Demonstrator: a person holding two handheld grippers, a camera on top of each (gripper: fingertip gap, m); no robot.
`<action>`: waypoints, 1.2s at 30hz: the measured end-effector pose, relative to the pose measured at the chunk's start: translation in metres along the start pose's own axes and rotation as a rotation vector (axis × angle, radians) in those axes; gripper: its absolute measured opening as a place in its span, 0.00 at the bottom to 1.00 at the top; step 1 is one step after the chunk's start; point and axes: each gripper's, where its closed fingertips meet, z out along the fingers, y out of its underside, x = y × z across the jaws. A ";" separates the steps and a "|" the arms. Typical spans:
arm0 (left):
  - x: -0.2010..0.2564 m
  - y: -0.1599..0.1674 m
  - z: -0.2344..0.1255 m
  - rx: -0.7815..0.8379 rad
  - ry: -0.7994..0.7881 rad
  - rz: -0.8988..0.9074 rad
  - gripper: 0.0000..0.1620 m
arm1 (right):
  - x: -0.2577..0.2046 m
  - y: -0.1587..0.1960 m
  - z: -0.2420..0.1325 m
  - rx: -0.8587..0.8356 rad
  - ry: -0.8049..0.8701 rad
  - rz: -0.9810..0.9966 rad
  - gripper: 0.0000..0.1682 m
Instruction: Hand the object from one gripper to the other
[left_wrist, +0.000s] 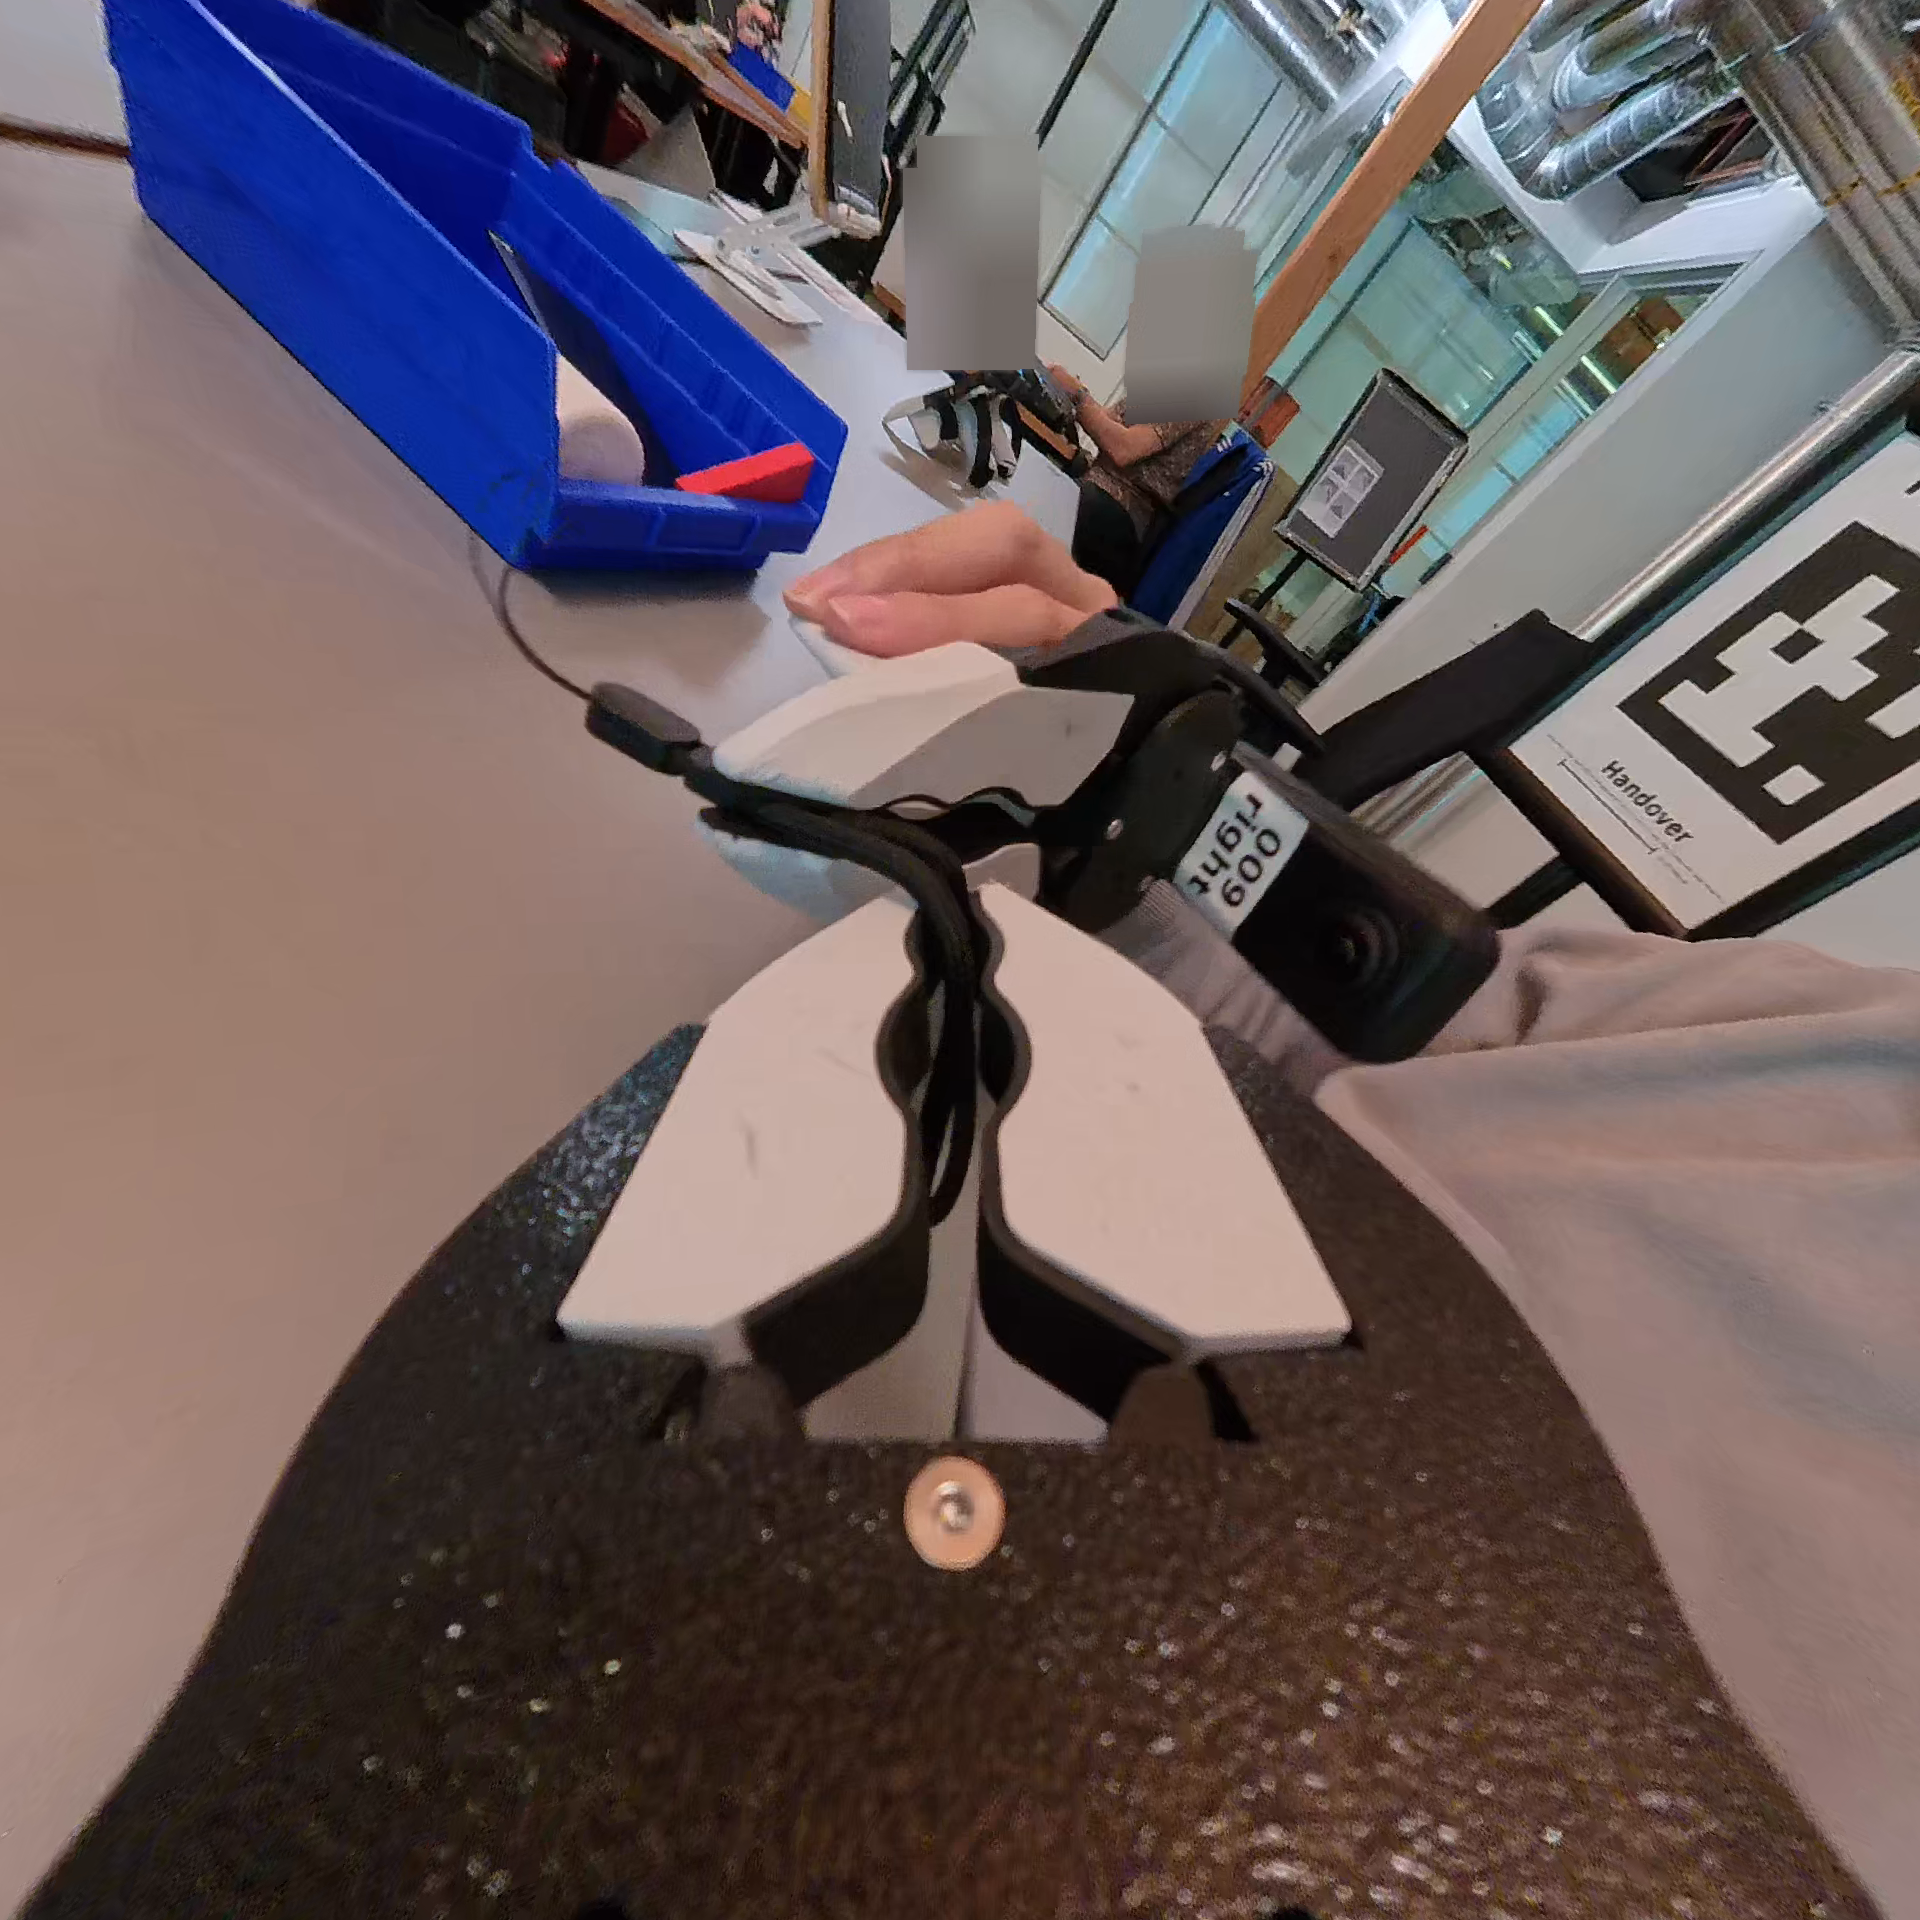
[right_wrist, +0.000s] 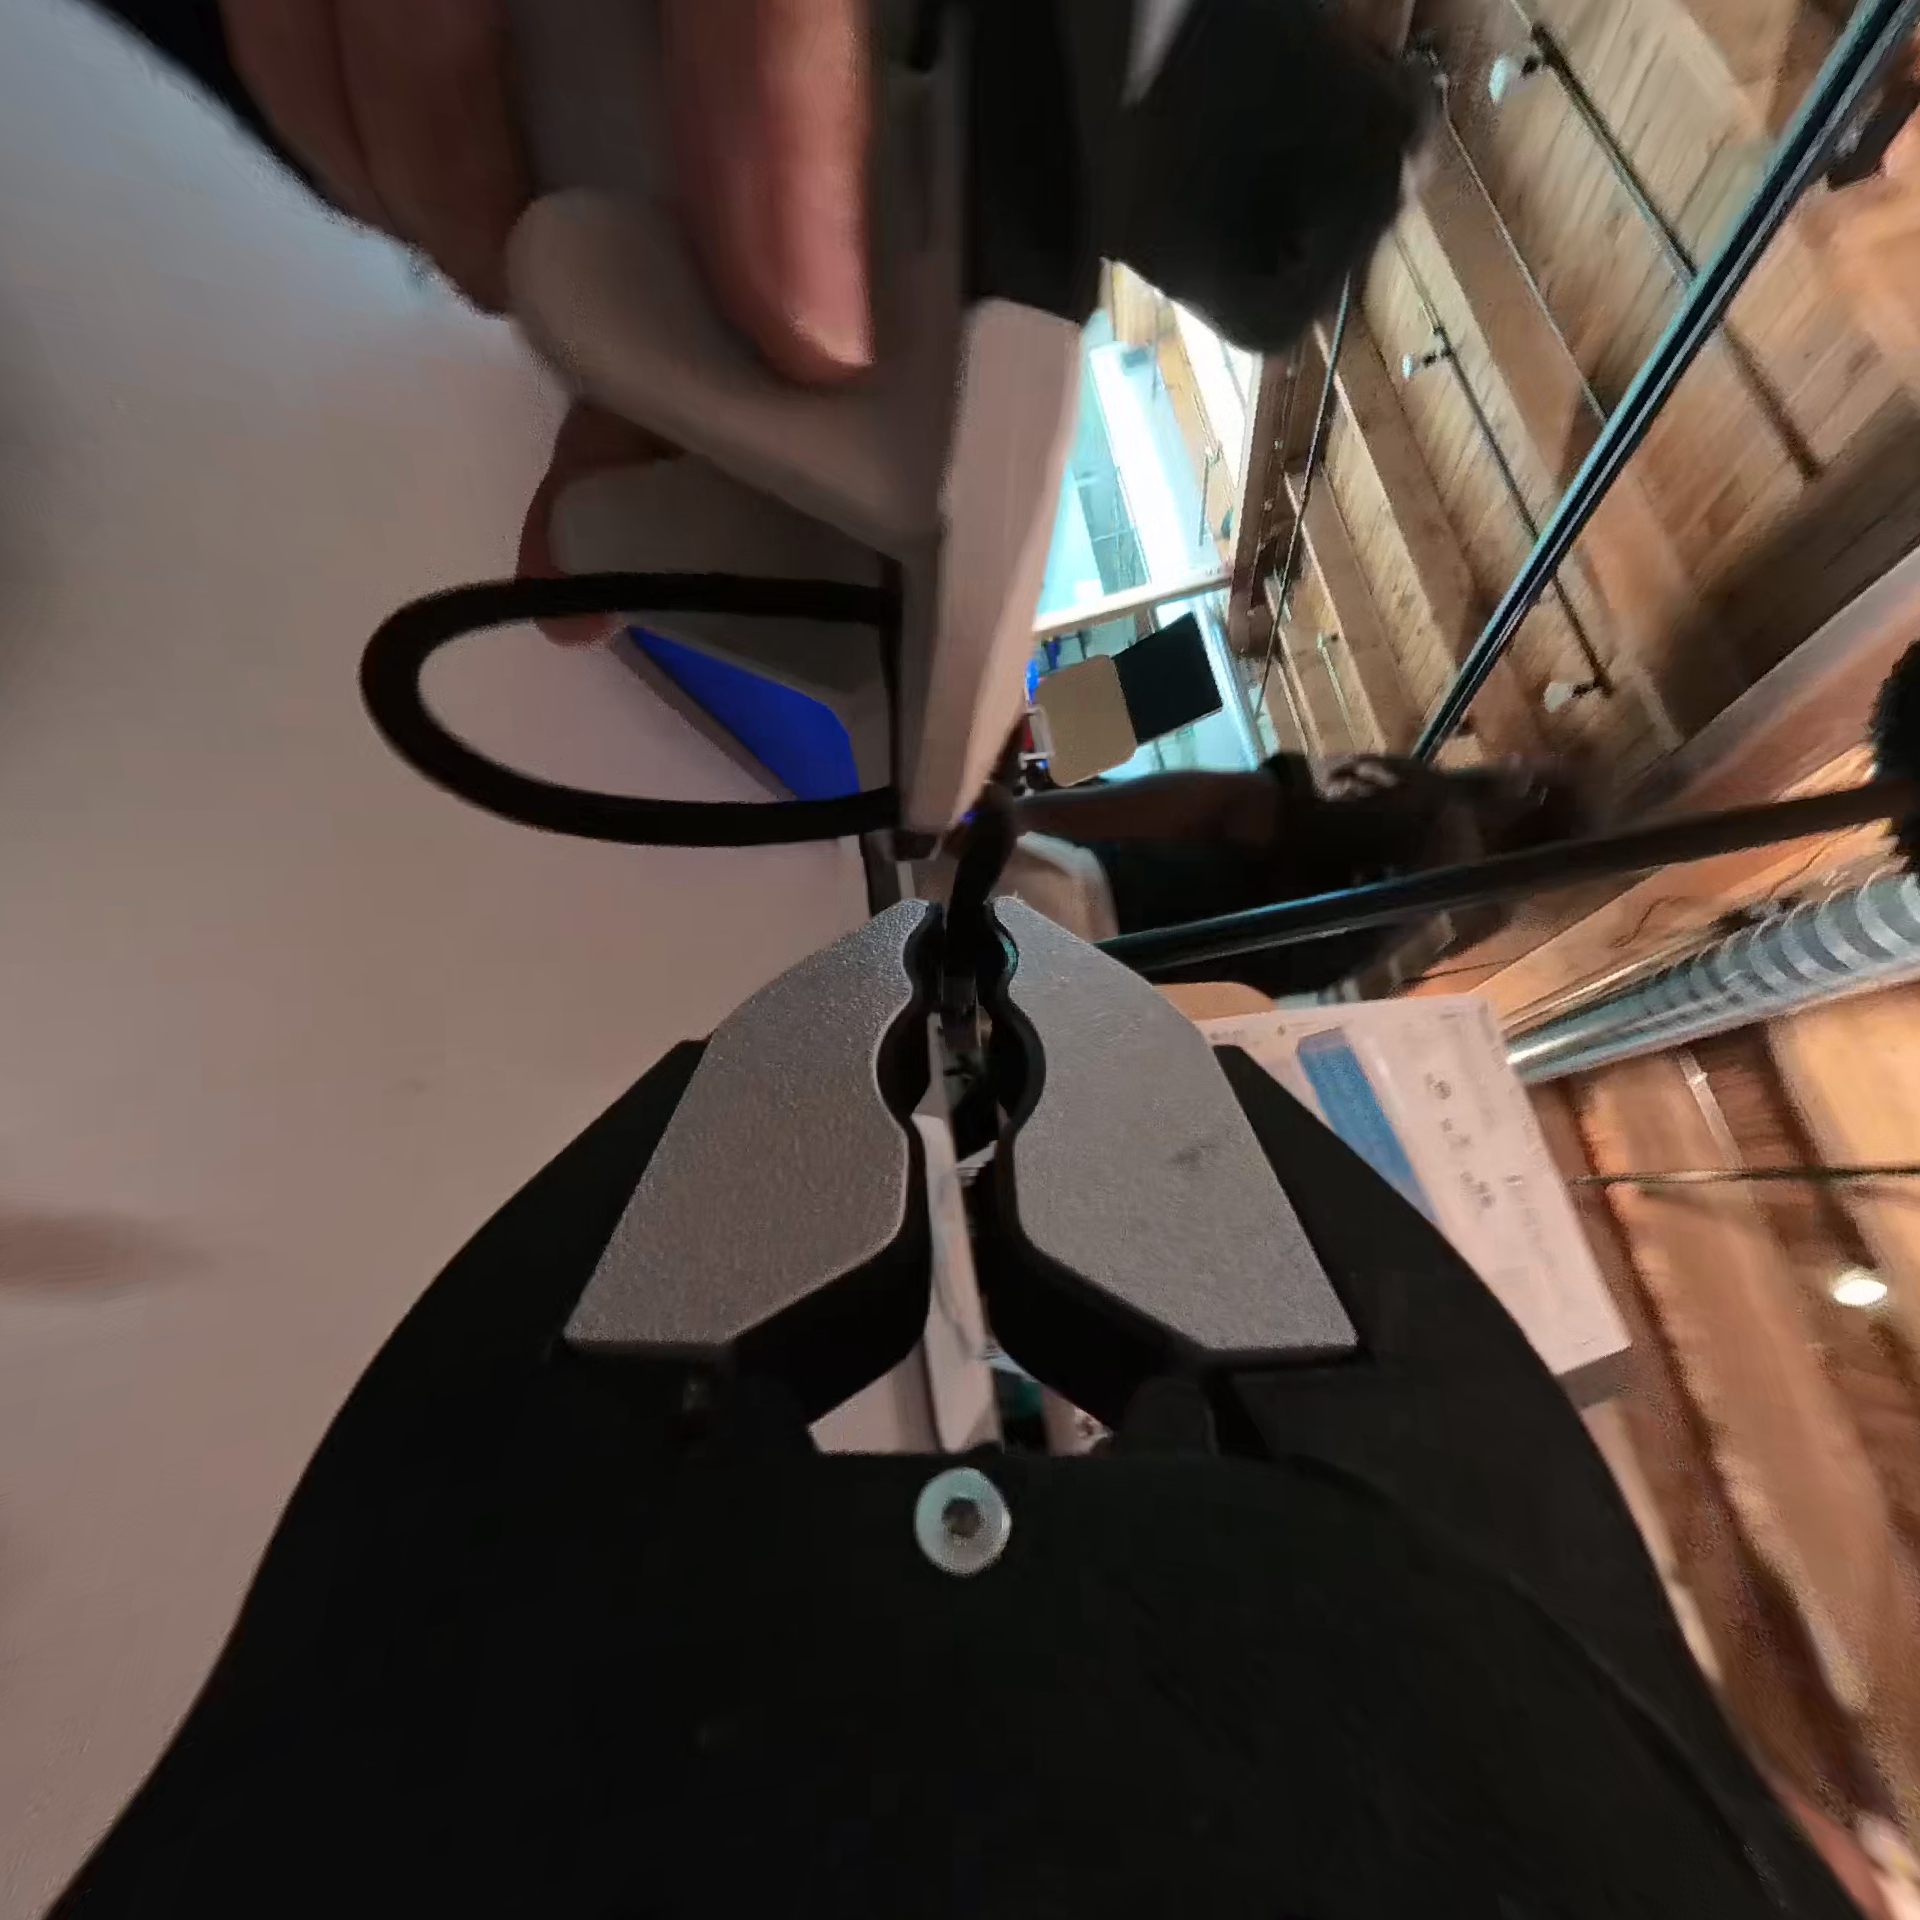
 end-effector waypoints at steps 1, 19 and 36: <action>-0.002 -0.003 0.000 0.020 -0.017 0.029 0.02 | 0.004 0.002 -0.001 0.000 0.008 0.055 0.03; -0.025 -0.018 -0.008 0.059 -0.348 0.364 0.40 | 0.067 0.327 -0.189 -0.679 0.577 1.467 0.03; -0.062 -0.064 -0.108 0.270 -0.737 0.356 0.37 | 0.106 0.301 -0.171 -0.530 0.677 1.244 0.65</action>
